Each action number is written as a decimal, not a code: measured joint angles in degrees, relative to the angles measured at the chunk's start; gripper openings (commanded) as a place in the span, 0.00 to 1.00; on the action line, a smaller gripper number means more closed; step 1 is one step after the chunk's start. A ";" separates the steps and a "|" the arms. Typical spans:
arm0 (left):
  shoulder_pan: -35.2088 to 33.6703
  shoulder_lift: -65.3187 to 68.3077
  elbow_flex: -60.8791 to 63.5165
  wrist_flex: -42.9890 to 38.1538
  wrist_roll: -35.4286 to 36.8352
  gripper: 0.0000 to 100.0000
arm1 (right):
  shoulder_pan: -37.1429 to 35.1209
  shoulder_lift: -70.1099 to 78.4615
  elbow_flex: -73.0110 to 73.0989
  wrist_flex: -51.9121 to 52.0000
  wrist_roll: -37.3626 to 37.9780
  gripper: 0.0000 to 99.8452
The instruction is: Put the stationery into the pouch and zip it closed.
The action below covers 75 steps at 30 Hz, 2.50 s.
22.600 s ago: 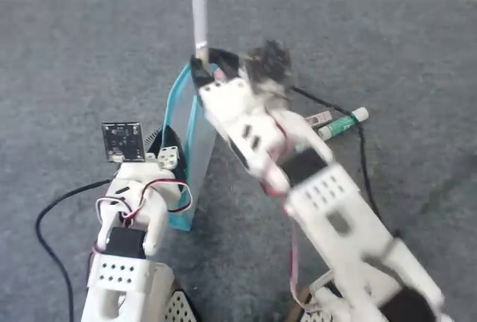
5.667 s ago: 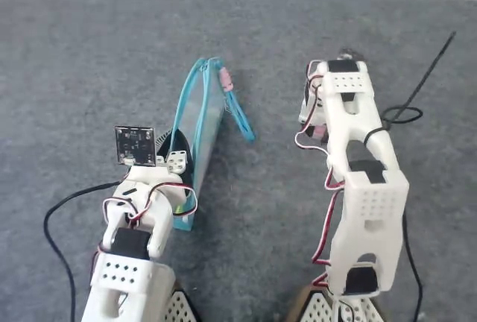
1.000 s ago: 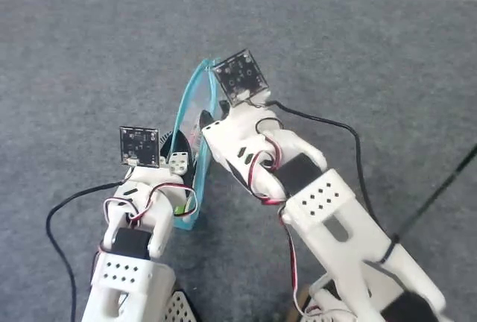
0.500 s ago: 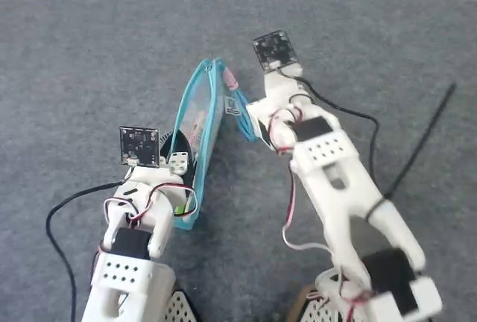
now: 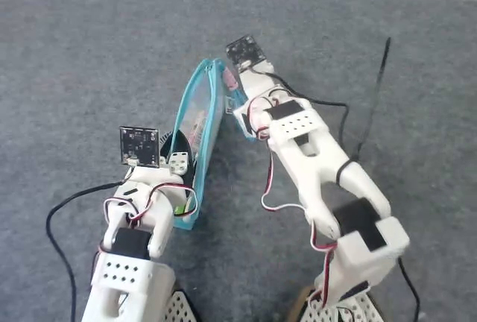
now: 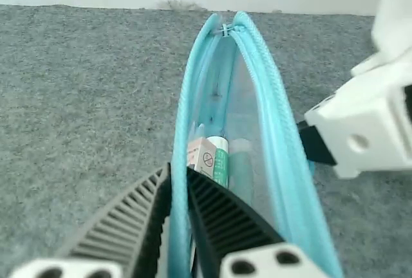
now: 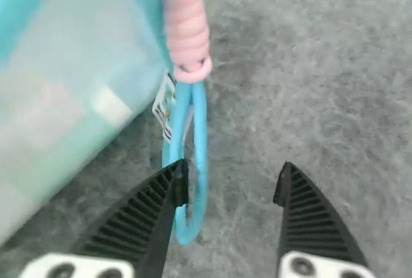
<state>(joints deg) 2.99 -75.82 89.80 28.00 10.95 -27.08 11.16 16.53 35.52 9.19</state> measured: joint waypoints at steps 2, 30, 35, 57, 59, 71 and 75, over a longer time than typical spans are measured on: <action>0.00 0.00 0.00 0.00 0.00 0.01 | -0.62 0.62 -0.35 0.00 0.18 0.20; 0.00 0.00 0.00 0.00 0.00 0.01 | 2.55 9.32 -12.57 7.74 -0.44 0.01; 0.00 0.00 0.00 0.00 -0.09 0.01 | 3.08 1.93 -12.57 7.82 -0.88 0.01; 2.81 0.00 0.00 1.05 -3.08 0.01 | -7.12 -31.91 -26.37 24.79 -0.35 0.01; 2.81 0.00 0.00 1.05 -3.08 0.01 | -9.41 -32.97 -29.01 29.36 -0.18 0.01; 2.81 0.00 0.00 1.05 -3.08 0.01 | -20.75 -40.62 -30.33 47.91 -0.09 0.01; 3.08 0.00 0.00 1.05 -3.08 0.01 | -26.64 -43.60 -30.33 52.40 0.44 0.01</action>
<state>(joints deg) 6.07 -75.82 89.80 29.05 7.87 -53.71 -32.44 -13.80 87.91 9.63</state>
